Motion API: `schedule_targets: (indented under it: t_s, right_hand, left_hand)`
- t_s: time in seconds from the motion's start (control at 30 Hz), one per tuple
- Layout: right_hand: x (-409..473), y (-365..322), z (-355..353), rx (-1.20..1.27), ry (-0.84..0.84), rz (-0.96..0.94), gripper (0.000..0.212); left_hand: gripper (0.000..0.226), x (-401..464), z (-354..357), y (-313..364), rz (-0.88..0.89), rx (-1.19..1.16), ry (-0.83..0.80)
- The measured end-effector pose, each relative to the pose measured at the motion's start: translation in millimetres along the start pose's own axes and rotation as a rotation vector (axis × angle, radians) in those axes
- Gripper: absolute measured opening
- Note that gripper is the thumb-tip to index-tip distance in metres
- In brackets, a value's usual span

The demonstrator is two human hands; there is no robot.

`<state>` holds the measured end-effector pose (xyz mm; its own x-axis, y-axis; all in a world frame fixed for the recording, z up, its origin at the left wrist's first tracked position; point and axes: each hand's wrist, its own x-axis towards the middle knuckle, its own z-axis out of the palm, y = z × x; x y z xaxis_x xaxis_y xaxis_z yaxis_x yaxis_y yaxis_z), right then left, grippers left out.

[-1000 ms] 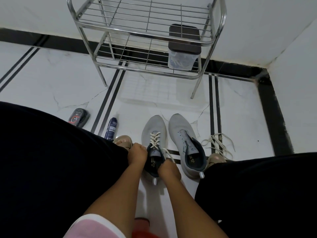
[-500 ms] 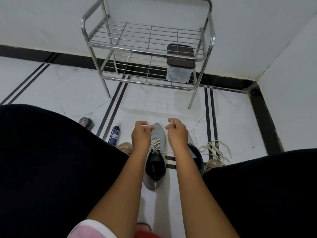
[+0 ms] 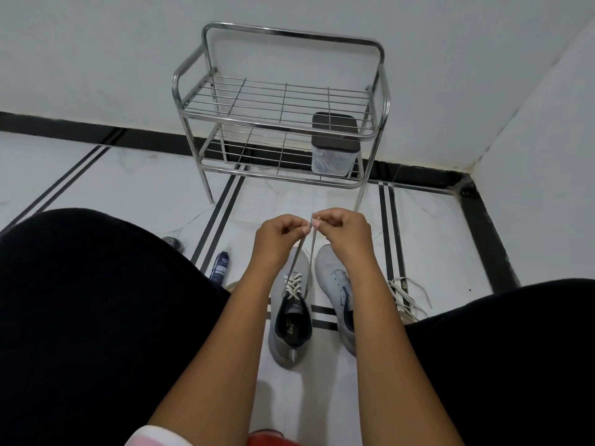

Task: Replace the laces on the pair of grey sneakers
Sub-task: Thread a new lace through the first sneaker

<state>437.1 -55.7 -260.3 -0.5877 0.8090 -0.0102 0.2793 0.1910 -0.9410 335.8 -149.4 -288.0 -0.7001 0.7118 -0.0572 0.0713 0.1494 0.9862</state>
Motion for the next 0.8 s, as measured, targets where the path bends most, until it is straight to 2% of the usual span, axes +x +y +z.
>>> schedule_targets:
  t_s: [0.17,0.4,0.57,0.7,0.8]
  right_hand:
    - [-1.4,-0.8,-0.7,-0.042,-0.032,-0.029,0.011]
    - [-2.6,0.0,-1.1,0.022,-0.041,-0.017,0.005]
    - [-2.0,0.9,-2.0,0.062,-0.046,-0.015,0.014]
    - [-0.8,1.0,-1.3,0.083,-0.038,-0.004,0.011]
    - [-0.7,1.4,-1.9,0.084,-0.051,0.007,0.005]
  left_hand:
    - [0.005,-4.7,0.4,2.4,0.022,0.025,-0.017]
    - [0.004,-4.1,0.8,0.8,0.018,0.037,-0.049]
    - [0.002,-5.0,1.7,-2.5,0.015,0.036,-0.062]
    - [0.015,-4.3,3.0,-5.0,0.007,0.028,-0.058]
    - [0.013,-3.7,3.1,-5.2,0.005,0.030,-0.052]
